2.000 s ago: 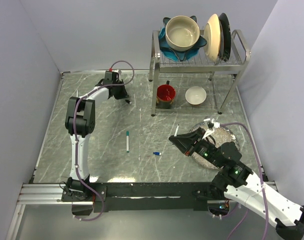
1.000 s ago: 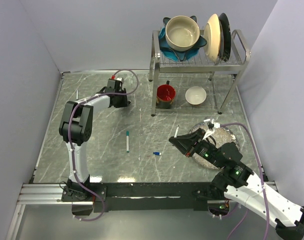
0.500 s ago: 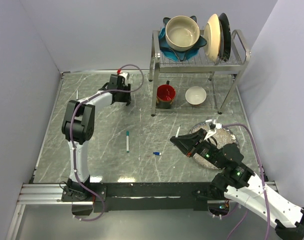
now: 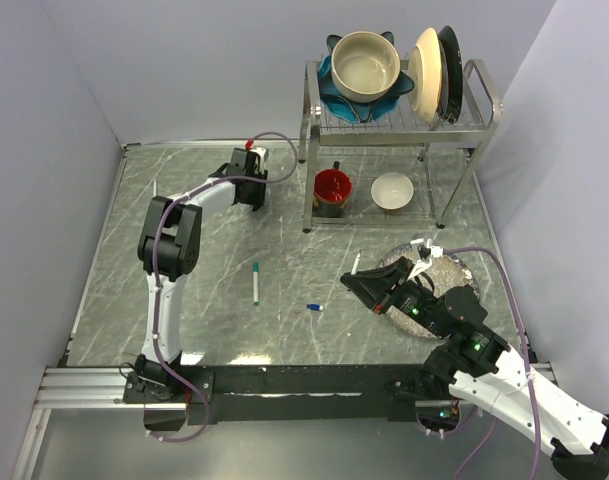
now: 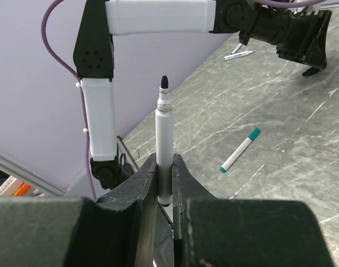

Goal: Insert the pens into the pen caps

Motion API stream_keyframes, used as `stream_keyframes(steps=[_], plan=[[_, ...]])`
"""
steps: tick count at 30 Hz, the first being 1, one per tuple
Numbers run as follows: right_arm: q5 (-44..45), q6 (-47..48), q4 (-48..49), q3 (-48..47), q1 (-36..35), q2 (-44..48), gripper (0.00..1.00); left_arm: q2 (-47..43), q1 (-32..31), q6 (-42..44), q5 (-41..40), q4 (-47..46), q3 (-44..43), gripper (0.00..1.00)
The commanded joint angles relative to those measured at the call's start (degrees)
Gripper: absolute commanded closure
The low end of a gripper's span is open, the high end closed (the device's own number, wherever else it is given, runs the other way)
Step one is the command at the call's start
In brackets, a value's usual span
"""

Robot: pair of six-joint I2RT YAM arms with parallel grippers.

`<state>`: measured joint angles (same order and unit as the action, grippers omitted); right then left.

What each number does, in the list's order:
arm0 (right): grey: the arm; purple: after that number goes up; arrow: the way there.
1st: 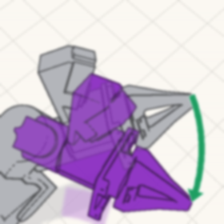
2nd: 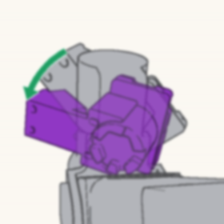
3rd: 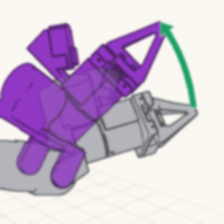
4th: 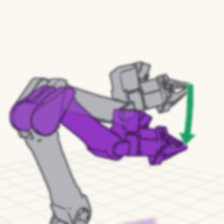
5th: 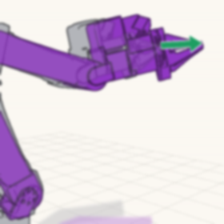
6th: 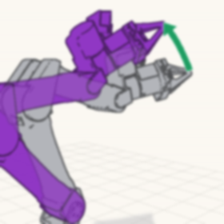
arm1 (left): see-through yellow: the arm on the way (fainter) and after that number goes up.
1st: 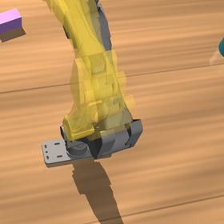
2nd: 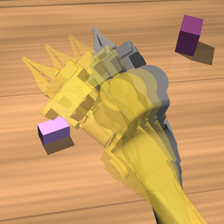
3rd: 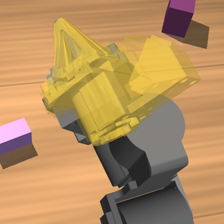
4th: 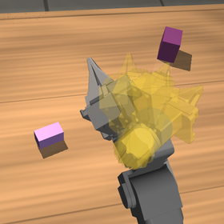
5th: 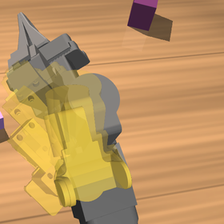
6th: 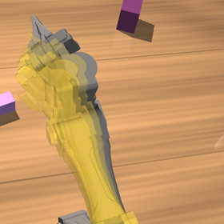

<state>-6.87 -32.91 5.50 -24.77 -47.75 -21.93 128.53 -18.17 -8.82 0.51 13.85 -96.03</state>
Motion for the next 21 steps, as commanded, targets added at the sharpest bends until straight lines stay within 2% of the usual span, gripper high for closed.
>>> stream_keyframes(steps=[1, 6, 14, 18, 21], plan=[[0.37, 0.56, 2.24, -2.03, -0.24, -0.21, 1.0, 1.46, -1.34, 1.0, -3.67, 5.22, -2.84, 0.62], [0.02, 0.21, 2.41, -2.03, -0.24, -0.13, 1.0, 1.81, -1.95, 1.08, -5.53, 8.3, -3.73, 0.66], [-0.07, -0.14, 2.06, -2.21, -0.24, 0.66, 1.0, 0.33, -2.13, -0.4, -6.84, 11.11, -2.16, 0.8], [-0.6, -0.49, 2.33, -2.29, -0.24, 0.66, 1.0, -2.23, -2.13, -3.13, -7.98, 11.64, 1.54, 0.95], [-1.04, -0.49, 2.24, -2.3, -0.24, 0.49, 1.0, -4.42, -2.13, -5.67, -8.68, 12.34, 4.96, 0.99]])
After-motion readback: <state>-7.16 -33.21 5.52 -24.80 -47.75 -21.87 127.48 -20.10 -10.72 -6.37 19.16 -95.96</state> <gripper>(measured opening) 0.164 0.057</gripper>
